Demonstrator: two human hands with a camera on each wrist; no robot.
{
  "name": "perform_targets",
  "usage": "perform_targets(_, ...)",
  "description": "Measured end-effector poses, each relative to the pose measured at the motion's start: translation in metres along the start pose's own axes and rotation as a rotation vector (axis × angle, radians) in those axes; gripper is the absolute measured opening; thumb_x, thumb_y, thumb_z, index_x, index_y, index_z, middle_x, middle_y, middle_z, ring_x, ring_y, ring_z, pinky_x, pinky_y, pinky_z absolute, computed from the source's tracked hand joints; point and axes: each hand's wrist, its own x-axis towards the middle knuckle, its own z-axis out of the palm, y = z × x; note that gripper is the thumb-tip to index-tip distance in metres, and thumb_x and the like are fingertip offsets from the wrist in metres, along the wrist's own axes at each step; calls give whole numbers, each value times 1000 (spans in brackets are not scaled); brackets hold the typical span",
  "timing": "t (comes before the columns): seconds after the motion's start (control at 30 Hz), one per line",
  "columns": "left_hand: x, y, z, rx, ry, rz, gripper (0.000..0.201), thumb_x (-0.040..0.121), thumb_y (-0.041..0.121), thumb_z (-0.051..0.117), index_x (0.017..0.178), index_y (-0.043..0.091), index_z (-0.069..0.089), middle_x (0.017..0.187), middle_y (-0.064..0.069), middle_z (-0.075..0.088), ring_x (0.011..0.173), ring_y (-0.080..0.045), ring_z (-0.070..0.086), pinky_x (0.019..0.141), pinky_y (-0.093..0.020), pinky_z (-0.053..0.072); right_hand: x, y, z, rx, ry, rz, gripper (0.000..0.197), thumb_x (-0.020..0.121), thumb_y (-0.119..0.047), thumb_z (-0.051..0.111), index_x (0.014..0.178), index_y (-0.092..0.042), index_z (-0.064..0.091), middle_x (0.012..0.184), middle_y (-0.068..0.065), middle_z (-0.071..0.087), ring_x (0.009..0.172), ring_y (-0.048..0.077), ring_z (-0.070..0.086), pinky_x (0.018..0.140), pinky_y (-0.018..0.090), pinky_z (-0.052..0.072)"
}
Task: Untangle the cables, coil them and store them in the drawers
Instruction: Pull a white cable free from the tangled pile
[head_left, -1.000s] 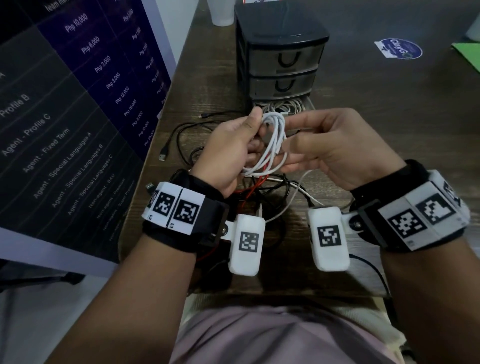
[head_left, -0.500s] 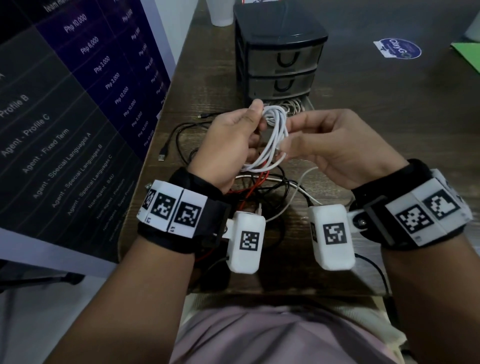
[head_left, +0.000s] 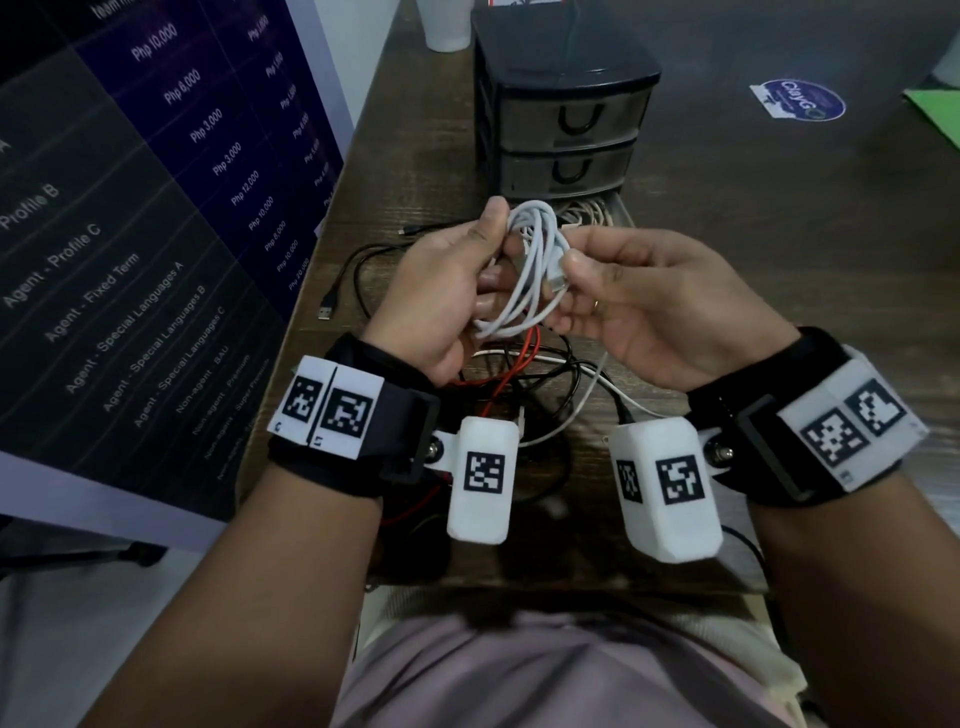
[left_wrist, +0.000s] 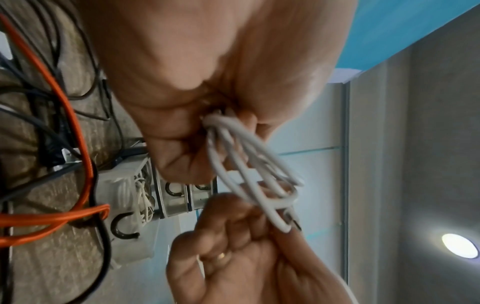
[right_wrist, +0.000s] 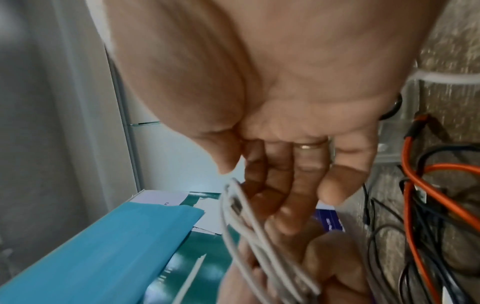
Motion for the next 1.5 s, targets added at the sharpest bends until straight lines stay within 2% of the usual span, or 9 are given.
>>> perform_targets(0.07, -1, 2, 2, 4, -35, 11, 36, 105, 32, 41, 80, 10, 53, 54, 3, 33, 39, -4, 27, 40, -16, 24, 4, 2, 2, -20, 94, 38, 49, 98, -29, 48, 124, 12, 56, 120, 33, 60, 107, 52, 57, 98, 55, 46)
perform_targets(0.17, -4, 2, 5, 77, -62, 59, 37, 106, 30, 40, 75, 11, 50, 56, 2, 31, 41, -4, 27, 38, -15, 24, 10, 2, 5, -51, 175, 50, 46, 98, -38, 48, 103, 2, 70, 106, 26, 68, 101, 43, 63, 100, 59, 45)
perform_targets(0.37, -7, 4, -3, 190, 96, 167, 34, 106, 27, 40, 86, 3, 52, 68, -17, 45, 36, -4, 46, 37, -13, 37, 12, 2, 2, -171, 49, 15, 25, 91, -31, 61, 98, -9, 73, 91, 6, 72, 80, 17, 59, 67, 24, 43)
perform_targets(0.47, -8, 5, -2, 172, 101, 158, 34, 106, 27, 39, 86, 3, 52, 62, -9, 43, 34, -3, 45, 37, -13, 37, 12, 5, 4, -127, 51, -24, 15, 87, -21, 61, 91, -13, 72, 81, 0, 70, 73, 12, 56, 64, 22, 40)
perform_targets(0.6, -8, 6, 0, 124, 82, 120, 33, 106, 28, 38, 89, 3, 52, 51, 0, 45, 33, -1, 43, 36, -13, 35, 11, 2, 9, 25, 87, -26, 32, 88, -18, 61, 116, -2, 63, 91, 6, 67, 70, 11, 57, 58, 17, 43)
perform_targets(0.73, -5, 0, -2, 165, 86, 124, 47, 106, 32, 39, 107, -11, 58, 75, -18, 47, 44, -9, 39, 40, -16, 33, 12, 4, 9, 163, 86, -17, 35, 89, -16, 59, 124, -8, 56, 107, 22, 55, 73, 17, 54, 65, 28, 36)
perform_targets(0.83, -4, -3, -1, 159, 80, 140, 44, 106, 32, 38, 98, -5, 62, 83, -21, 49, 44, -8, 44, 39, -15, 36, 11, 6, 6, 245, 71, -14, 24, 93, -15, 56, 117, -11, 57, 84, 9, 60, 67, 13, 54, 67, 29, 33)
perform_targets(1.1, -3, -5, -3, 83, 80, 167, 38, 107, 30, 37, 76, 13, 49, 51, 8, 36, 43, -4, 31, 41, -17, 28, 16, -4, 6, -292, 237, -104, 15, 101, -22, 53, 98, -18, 67, 64, -10, 64, 59, 3, 62, 57, 19, 40)
perform_targets(1.5, -7, -5, -5, 1, 66, 223, 36, 107, 27, 37, 76, 11, 48, 54, 9, 35, 49, -5, 30, 43, -17, 28, 29, -33, -10, -604, 313, -171, 13, 93, -22, 66, 87, -24, 77, 71, -2, 71, 63, 6, 58, 53, 10, 41)
